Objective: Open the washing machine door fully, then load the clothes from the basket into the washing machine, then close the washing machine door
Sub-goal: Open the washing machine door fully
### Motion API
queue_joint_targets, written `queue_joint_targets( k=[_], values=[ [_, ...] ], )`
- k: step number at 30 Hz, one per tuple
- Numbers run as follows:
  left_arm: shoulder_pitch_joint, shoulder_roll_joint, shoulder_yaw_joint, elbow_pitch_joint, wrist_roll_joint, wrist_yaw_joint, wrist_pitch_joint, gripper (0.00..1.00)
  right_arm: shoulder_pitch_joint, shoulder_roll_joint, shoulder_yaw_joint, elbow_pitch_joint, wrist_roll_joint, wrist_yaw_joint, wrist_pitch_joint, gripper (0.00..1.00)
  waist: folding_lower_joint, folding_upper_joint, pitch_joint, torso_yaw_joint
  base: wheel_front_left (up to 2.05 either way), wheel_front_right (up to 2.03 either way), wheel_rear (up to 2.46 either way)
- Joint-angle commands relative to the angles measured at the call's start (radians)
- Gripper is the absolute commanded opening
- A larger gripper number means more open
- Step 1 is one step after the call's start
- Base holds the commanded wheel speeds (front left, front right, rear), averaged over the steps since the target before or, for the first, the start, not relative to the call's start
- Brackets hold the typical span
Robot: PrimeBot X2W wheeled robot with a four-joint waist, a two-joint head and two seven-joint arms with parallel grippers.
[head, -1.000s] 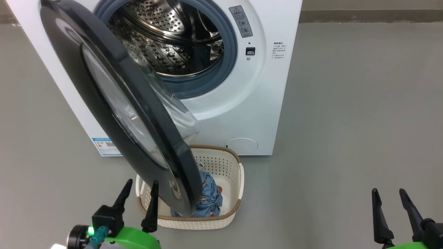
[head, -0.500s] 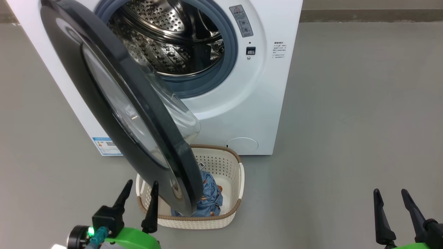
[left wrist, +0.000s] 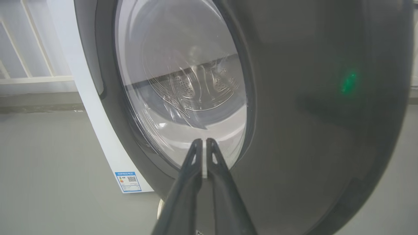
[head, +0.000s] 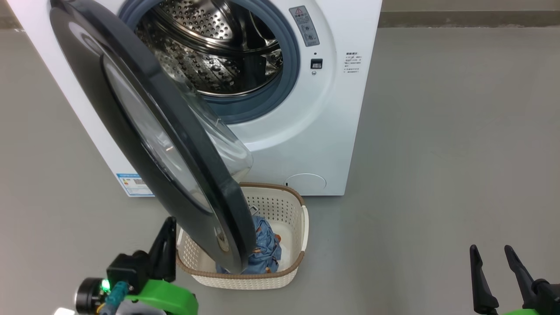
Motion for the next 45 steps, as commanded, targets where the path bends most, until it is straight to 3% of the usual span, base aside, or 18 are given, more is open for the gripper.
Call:
queue_joint_targets(
  k=[1,6,12,17,22,31,45],
  values=[
    [-0.043,0.016,0.039,-0.046,-0.004,0.012,-0.011,0.0,-0.025,-0.016,0.016,-0.021,-0.016,0.004,0.0,1.0,0.0,0.0,0.001,0.002,0.0,0.0,0.0],
    [-0.092,0.017,0.047,-0.176,0.01,0.037,-0.011,0.0,-0.025,-0.016,0.011,-0.022,-0.016,0.004,-0.003,1.0,0.0,0.0,0.0,0.011,0.0,0.0,0.0],
    [-0.133,0.014,0.024,-0.443,0.027,0.047,-0.011,0.0,-0.02,-0.016,0.004,-0.03,-0.019,0.004,-0.002,1.0,0.0,0.0,-0.003,0.016,0.0,0.0,0.0],
    [-0.135,0.005,-0.076,-0.629,0.004,0.036,0.038,0.0,-0.021,-0.016,0.006,-0.029,-0.019,0.004,-0.002,1.0,0.0,0.0,-0.003,0.008,0.0,0.0,0.0],
    [-0.129,0.0,-0.22,-0.711,-0.088,0.047,0.095,0.0,-0.029,-0.016,0.015,-0.031,-0.012,0.004,-0.01,1.0,0.0,0.0,0.005,-0.01,0.0,0.0,0.0],
    [-0.124,-0.001,-0.397,-0.608,-0.305,0.12,0.123,0.0,-0.03,-0.016,0.021,-0.027,-0.008,0.004,-0.008,1.0,0.0,0.0,0.012,-0.032,0.0,0.0,0.0],
    [-0.144,-0.001,-0.426,-0.298,-0.439,0.178,0.069,0.0,-0.019,-0.016,0.016,0.002,0.011,0.004,0.013,1.0,0.0,0.0,-0.005,-0.04,0.0,0.0,0.0]
  ],
)
